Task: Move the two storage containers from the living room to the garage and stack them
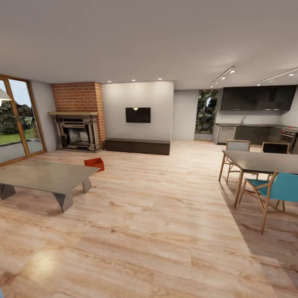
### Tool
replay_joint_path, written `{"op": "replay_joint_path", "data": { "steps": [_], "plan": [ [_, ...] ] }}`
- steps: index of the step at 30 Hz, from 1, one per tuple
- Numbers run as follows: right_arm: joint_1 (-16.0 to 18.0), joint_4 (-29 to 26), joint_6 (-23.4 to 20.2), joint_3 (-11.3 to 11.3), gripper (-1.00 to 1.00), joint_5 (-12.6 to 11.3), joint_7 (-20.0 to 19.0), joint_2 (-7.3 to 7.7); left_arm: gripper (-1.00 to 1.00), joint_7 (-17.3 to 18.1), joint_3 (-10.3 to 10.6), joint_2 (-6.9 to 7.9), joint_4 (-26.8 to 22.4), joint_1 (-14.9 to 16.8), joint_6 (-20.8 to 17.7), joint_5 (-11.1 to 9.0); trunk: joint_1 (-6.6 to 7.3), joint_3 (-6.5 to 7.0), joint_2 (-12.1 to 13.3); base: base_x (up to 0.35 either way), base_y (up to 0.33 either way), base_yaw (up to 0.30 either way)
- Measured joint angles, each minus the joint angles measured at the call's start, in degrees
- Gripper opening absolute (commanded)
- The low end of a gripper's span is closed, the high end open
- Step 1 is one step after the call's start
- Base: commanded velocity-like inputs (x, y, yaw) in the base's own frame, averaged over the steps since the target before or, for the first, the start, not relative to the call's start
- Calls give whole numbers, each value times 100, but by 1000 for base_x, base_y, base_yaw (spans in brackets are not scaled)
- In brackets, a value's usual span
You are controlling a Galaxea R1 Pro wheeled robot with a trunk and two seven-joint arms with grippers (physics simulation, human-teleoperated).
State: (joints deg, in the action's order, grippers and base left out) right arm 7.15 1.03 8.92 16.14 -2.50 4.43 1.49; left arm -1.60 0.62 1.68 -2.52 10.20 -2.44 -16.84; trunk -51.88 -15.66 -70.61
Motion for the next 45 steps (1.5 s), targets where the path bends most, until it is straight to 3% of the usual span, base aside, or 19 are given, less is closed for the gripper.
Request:
{"op": "replay_joint_path", "data": {
  "steps": [45],
  "plan": [
    [0, 0, -12, 21, 100, 11, 0, -16, 100, 0, 8, -8, 0, -1, 13, 0, 0, 0, 0, 327, 0, 0]
  ]
}}
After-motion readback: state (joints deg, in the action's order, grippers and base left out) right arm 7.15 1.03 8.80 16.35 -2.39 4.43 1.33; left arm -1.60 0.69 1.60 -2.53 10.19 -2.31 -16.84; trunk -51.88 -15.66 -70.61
